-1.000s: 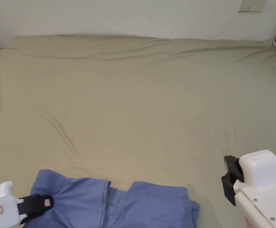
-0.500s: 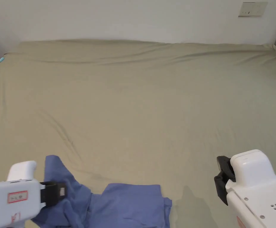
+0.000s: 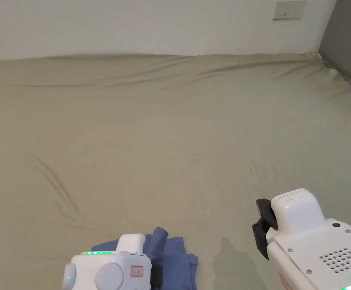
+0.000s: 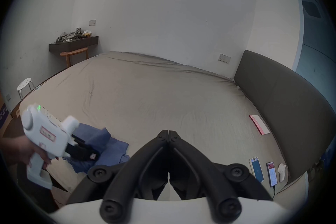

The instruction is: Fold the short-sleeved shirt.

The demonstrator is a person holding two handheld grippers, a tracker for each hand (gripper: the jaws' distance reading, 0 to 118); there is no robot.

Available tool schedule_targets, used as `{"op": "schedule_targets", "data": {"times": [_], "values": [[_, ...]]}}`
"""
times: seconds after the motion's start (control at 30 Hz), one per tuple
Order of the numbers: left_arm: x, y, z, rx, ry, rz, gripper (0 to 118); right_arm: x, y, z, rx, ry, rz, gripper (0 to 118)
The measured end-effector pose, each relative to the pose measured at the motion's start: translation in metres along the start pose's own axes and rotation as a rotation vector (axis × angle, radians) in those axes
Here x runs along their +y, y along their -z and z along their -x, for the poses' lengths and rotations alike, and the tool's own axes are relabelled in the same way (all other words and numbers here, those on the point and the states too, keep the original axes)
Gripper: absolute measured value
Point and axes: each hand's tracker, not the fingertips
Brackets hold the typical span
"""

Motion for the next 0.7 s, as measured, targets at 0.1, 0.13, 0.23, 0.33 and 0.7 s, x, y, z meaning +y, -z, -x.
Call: {"op": "schedule_targets", "data": {"times": [0.1,0.13,0.23,0.33,0.7], "values": [[-0.007,0.009,-0.01,0.021,0.024,0.005,6,-0.003,0.001,-0.002,-0.002,0.004,0.007,0],[-0.008,0.009,-0.011,0.034,0.034,0.0,8,-0.004,0.003,-0.002,-0.004,0.007,0.01,0],[-0.007,0.006,-0.019,0.01,0.055,-0.02,21,-0.007,0.007,-0.003,-0.01,0.016,0.021,0],[-0.009,-0.002,-0.027,-0.245,0.077,0.008,87,-0.008,0.008,-0.004,-0.009,0.03,0.031,0],[-0.001,-0.061,0.017,-0.03,-0.007,-0.293,91,-0.008,0.0,-0.004,-0.016,0.017,0.023,0]]}}
